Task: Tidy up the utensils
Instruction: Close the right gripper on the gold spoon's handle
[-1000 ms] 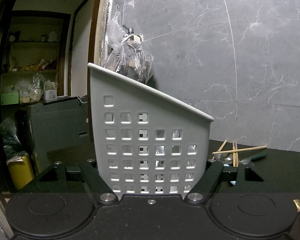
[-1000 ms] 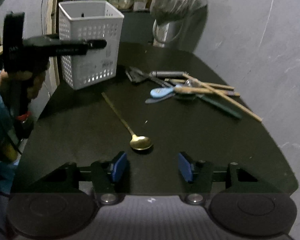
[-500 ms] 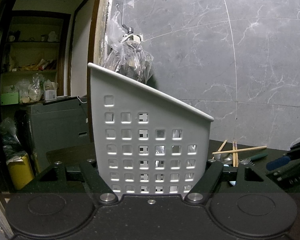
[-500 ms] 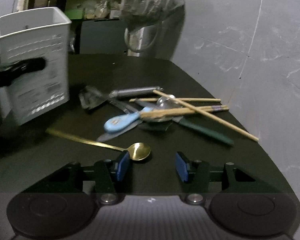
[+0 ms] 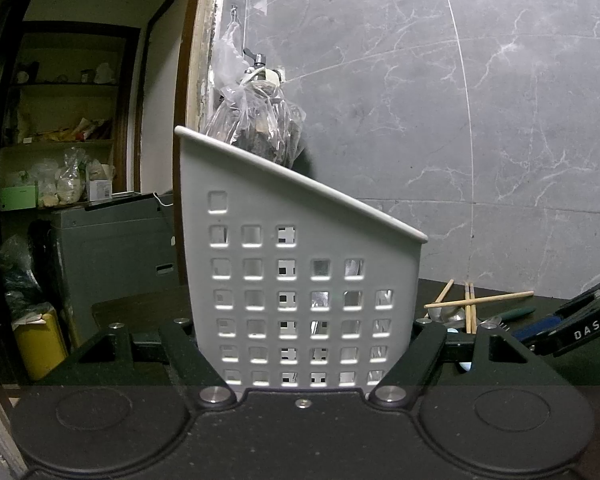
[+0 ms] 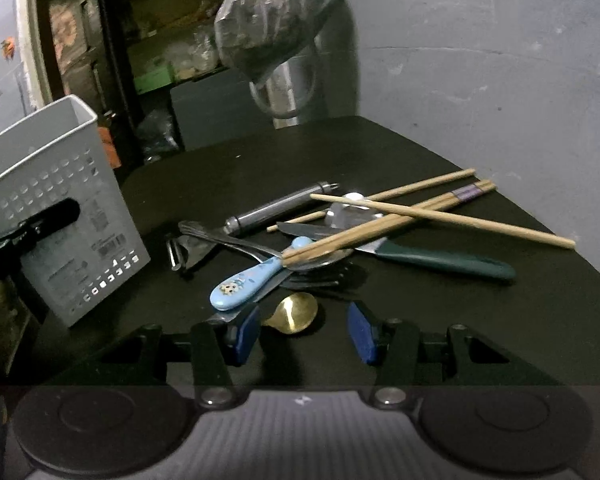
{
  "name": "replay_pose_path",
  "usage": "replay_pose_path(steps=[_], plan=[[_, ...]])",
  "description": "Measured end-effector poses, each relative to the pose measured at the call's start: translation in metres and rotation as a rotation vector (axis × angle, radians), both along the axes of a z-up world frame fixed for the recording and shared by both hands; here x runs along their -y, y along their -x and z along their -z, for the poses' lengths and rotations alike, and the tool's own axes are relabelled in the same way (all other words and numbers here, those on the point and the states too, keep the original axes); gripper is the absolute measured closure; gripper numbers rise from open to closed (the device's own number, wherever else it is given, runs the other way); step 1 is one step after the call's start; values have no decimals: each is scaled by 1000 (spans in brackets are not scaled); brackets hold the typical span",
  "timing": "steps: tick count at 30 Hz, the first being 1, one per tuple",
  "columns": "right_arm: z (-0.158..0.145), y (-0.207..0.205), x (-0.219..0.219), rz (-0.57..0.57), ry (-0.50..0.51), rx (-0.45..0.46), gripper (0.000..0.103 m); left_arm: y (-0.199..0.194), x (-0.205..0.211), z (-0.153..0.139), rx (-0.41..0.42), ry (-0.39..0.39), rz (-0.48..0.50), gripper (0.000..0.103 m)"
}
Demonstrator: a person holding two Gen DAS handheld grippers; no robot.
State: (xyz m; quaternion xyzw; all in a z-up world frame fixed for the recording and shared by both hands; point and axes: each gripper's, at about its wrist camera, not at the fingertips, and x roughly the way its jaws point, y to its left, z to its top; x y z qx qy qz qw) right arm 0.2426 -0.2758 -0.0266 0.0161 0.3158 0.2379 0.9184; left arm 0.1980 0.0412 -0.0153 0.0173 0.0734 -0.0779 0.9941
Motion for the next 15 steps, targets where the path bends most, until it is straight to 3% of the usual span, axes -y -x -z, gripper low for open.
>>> replay_pose_path(steps=[3, 9, 15], plan=[[0, -2, -8, -25, 35, 12, 52, 0, 0, 0, 0, 0, 0, 27], [0, 2, -15, -51, 77, 34, 86, 0, 0, 0, 0, 0, 0, 27], [0, 4, -15, -68, 67, 34, 92, 0, 0, 0, 0, 0, 0, 27]])
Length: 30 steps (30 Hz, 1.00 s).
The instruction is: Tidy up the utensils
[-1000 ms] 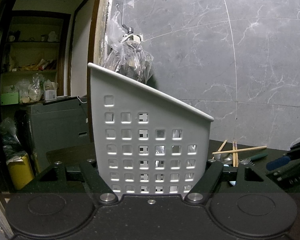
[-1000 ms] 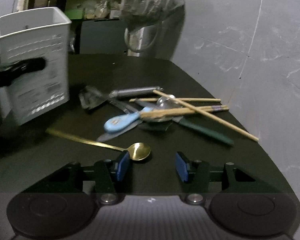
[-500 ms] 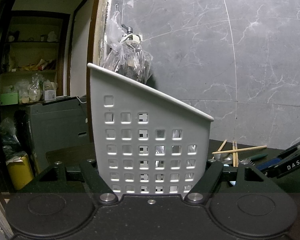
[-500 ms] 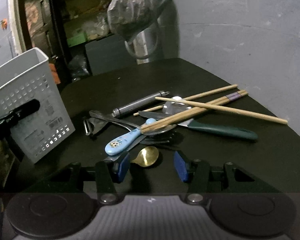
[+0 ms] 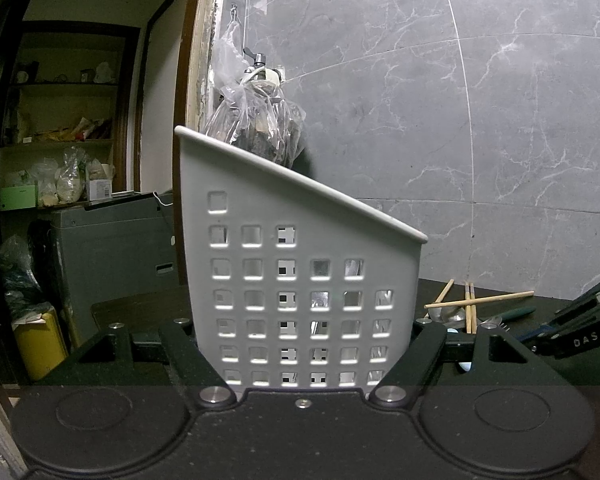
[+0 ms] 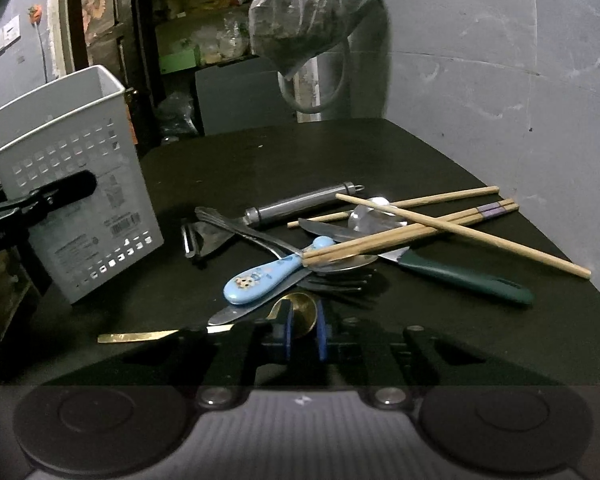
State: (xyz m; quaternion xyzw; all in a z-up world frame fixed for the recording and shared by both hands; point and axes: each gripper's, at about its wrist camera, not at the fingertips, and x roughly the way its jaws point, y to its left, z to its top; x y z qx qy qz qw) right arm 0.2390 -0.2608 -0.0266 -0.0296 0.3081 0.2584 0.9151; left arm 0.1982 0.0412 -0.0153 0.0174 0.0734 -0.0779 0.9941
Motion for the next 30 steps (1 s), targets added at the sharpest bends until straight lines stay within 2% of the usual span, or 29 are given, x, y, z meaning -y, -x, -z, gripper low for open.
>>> replay_pose_path(steps=[4, 8, 10, 15, 17, 19, 20, 22, 24, 26, 30], plan=[[-1, 6, 0, -10, -14, 5, 97, 0, 0, 0, 0, -1, 1, 27], [-2, 14, -1, -31, -9, 8, 97, 0, 0, 0, 0, 0, 0, 27], [-2, 13, 3, -54, -37, -23, 97, 0, 1, 0, 0, -1, 0, 27], [-2, 5, 9, -152, -59, -51, 83, 0, 1, 0, 0, 0, -2, 27], [-2, -1, 9, -234, -57, -59, 60, 0, 0, 0, 0, -1, -2, 27], [-2, -6, 7, -329, -30, -57, 49, 0, 0, 0, 0, 0, -1, 27], [-1, -8, 5, -368, -13, -53, 49, 0, 0, 0, 0, 0, -2, 27], [0, -13, 4, -428, 14, -51, 51, -1, 0, 1, 0, 0, -2, 27], [0, -13, 2, -457, 51, -35, 62, -1, -1, 2, 1, 1, -2, 27], [0, -10, 2, -480, 48, -50, 83, -2, -1, 2, 2, 2, -2, 27], [2, 4, 4, -470, 70, -9, 86, -1, -2, 3, 2, 0, 0, 27]])
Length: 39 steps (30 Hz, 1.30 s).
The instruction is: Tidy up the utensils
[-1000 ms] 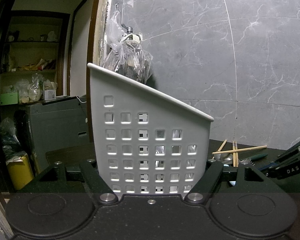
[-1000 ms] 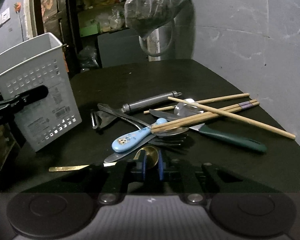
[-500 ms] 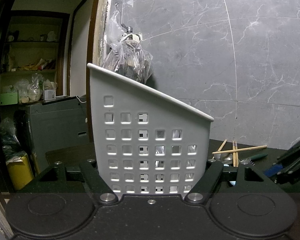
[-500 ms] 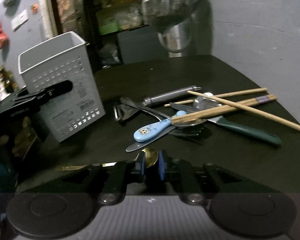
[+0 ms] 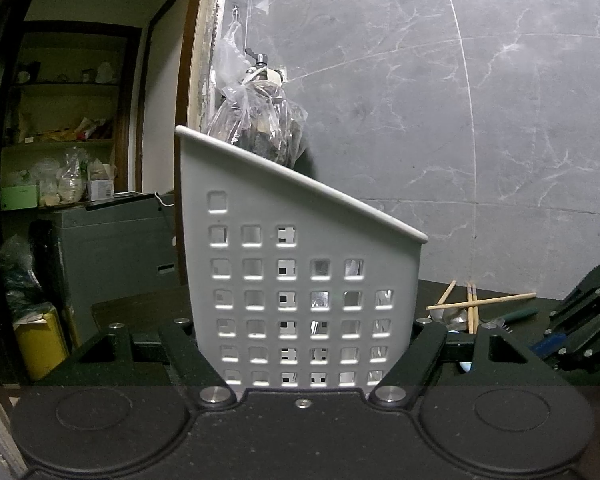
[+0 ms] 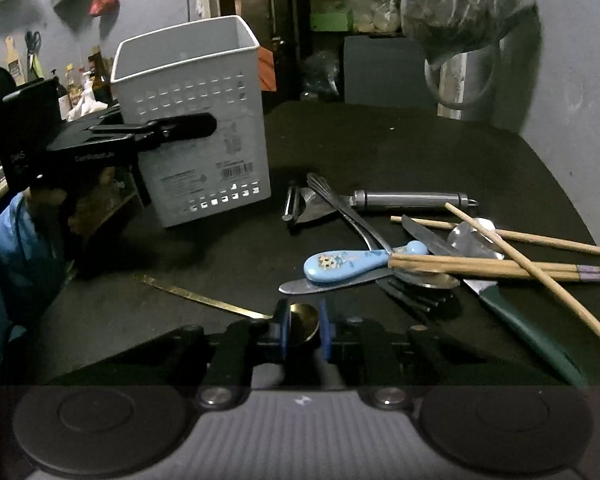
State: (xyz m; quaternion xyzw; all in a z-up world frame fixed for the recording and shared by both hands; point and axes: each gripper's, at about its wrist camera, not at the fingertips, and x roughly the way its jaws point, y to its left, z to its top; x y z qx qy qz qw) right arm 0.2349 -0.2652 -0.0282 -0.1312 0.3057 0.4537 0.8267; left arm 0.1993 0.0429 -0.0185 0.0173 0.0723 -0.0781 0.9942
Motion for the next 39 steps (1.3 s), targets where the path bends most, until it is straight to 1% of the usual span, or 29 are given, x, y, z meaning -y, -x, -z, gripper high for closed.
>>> replay_pose_path(steps=[3, 6, 8, 11, 14, 18, 20, 22, 25, 27, 28, 32, 33, 36, 39], plan=[[2, 14, 1, 45, -5, 60, 89, 0, 0, 0, 0, -1, -1, 27], [2, 28, 1, 95, -12, 109, 94, 0, 0, 0, 0, 0, -1, 27], [1, 38, 0, 124, 1, 149, 97, 0, 0, 0, 0, 0, -2, 27], [1, 58, -8, 143, 35, 215, 98, 0, 0, 0, 0, -1, -1, 27], [2, 85, -22, 138, 99, 335, 100, 0, 0, 0, 0, 0, -1, 27], [15, 126, -46, 94, 225, 533, 101, 0, 0, 0, 1, -1, -1, 27], [20, 142, -53, 73, 254, 578, 102, 0, 0, 0, 1, -1, -1, 27], [27, 157, -61, 46, 302, 645, 102, 0, 0, 0, 0, 0, -1, 27], [28, 165, -68, 46, 319, 651, 101, 0, 0, 0, -1, 0, -1, 27], [26, 162, -69, 62, 304, 635, 101, 0, 0, 0, 0, 0, -1, 27], [24, 159, -68, 70, 294, 615, 101, 0, 0, 1, 1, 0, -1, 27], [10, 134, -61, 108, 210, 471, 101, 0, 0, 1, 0, 2, -1, 27], [9, 129, -59, 111, 196, 448, 101, 0, 0, 1, 0, 2, 0, 27], [9, 119, -54, 108, 190, 398, 101, 0, 0, 1, 0, -1, 0, 27], [10, 118, -53, 87, 196, 390, 100, 0, 0, 1, 0, -1, -1, 27]])
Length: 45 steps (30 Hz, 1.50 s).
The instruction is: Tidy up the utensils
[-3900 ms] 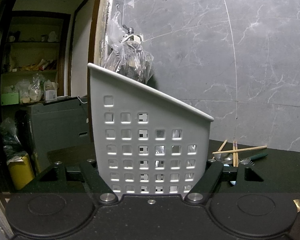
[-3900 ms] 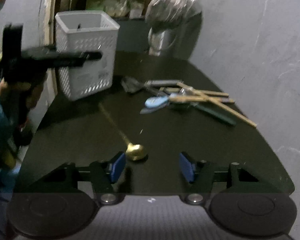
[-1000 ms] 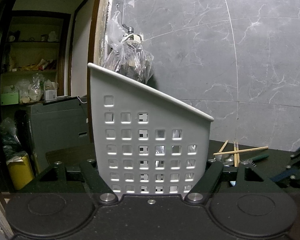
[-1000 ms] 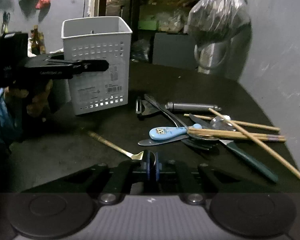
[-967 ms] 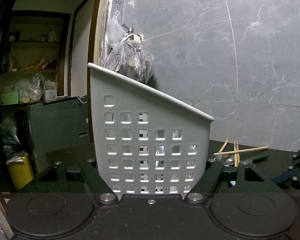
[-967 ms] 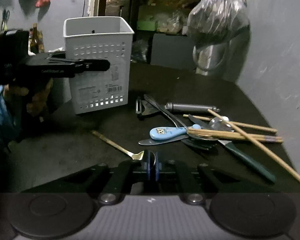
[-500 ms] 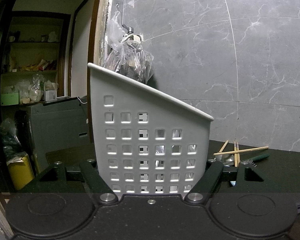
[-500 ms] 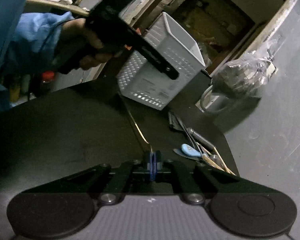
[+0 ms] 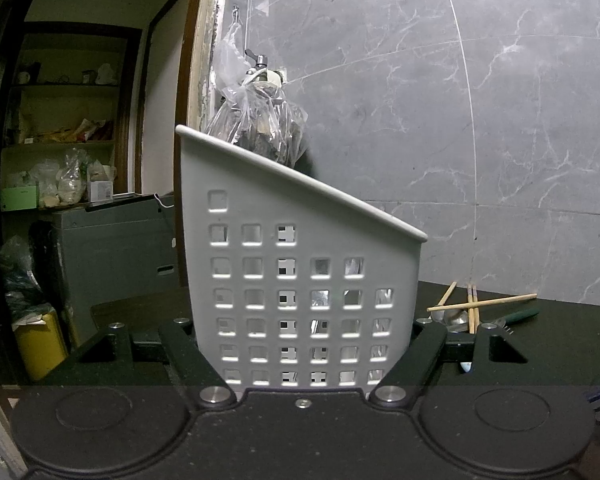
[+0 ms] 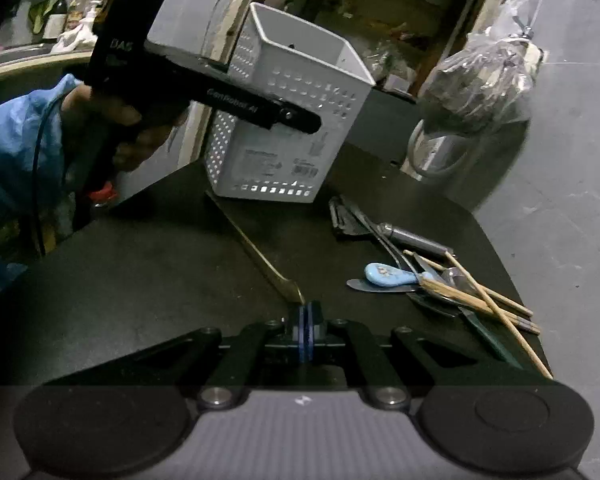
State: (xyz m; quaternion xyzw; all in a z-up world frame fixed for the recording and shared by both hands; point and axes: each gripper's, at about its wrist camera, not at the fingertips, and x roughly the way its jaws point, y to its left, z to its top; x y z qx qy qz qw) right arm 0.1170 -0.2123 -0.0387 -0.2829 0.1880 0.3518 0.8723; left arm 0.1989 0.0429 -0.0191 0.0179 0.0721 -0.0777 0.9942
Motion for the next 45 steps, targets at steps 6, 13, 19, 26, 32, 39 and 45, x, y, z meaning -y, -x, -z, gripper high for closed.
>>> replay_pose_path(steps=[6, 13, 19, 26, 32, 39, 45], plan=[[2, -1, -8, -26, 20, -3, 98, 0, 0, 0, -1, 0, 0, 27], [0, -5, -10, -5, -11, -13, 101, 0, 0, 0, -1, 0, 0, 27], [-6, -2, -7, 74, -55, 37, 102, 0, -1, 1, -2, 0, 1, 27], [-18, 2, -6, 140, -102, 89, 102, 0, -1, 0, -3, 0, 0, 27], [-30, 7, -9, 168, -84, 155, 102, 0, 0, 0, -2, 0, 1, 27], [-36, 10, -12, 184, -65, 198, 102, 0, 0, 0, -2, -1, 1, 27], [-39, 13, -14, 178, -47, 221, 102, 0, -1, 0, -2, -1, 1, 27]])
